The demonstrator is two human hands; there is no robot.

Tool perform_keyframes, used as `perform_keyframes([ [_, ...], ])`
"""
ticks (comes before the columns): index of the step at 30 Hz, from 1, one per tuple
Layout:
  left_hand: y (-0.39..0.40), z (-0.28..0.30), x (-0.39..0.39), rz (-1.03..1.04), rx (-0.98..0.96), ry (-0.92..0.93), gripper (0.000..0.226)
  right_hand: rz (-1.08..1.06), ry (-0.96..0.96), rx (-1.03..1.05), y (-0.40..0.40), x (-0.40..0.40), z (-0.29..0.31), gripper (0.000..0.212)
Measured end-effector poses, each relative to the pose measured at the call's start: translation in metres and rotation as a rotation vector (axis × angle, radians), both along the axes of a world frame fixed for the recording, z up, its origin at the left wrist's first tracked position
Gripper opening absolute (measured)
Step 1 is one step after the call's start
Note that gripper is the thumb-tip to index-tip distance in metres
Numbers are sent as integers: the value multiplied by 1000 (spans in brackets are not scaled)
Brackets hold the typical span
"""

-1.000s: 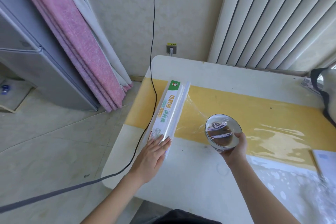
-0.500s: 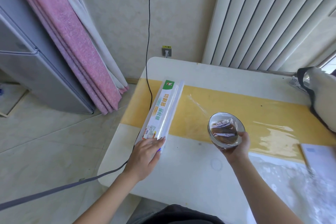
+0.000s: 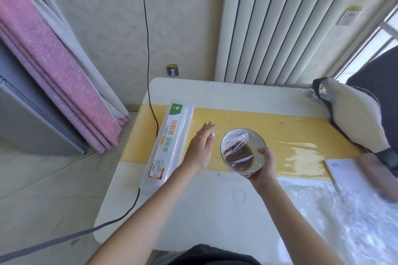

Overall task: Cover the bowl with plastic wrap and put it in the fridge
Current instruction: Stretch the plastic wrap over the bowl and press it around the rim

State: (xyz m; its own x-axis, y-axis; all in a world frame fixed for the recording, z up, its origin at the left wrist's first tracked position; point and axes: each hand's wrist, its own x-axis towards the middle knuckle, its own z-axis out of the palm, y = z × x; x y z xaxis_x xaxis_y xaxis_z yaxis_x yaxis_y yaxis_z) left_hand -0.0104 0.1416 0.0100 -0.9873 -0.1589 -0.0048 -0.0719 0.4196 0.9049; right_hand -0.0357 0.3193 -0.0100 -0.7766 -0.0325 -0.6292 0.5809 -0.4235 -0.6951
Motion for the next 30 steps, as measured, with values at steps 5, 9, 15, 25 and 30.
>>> perform_keyframes([
  [5, -11, -11, -25, -30, -246, -168, 41, 34, 44, -51, 10, 2, 12, 38],
  [9, -5, -7, -34, -71, -334, -346, 41, 56, 54, -52, 16, 4, 18, 36],
  [15, 3, 0, -38, 11, -34, -350, 37, 68, 55, -43, 17, 3, 25, 40],
  [25, 23, 0, -19, 90, 582, -436, 11, 109, 97, -18, 1, 3, 33, 47],
  [30, 25, -14, -16, 96, 704, -532, 30, 102, 76, -105, -4, 7, 30, 54],
])
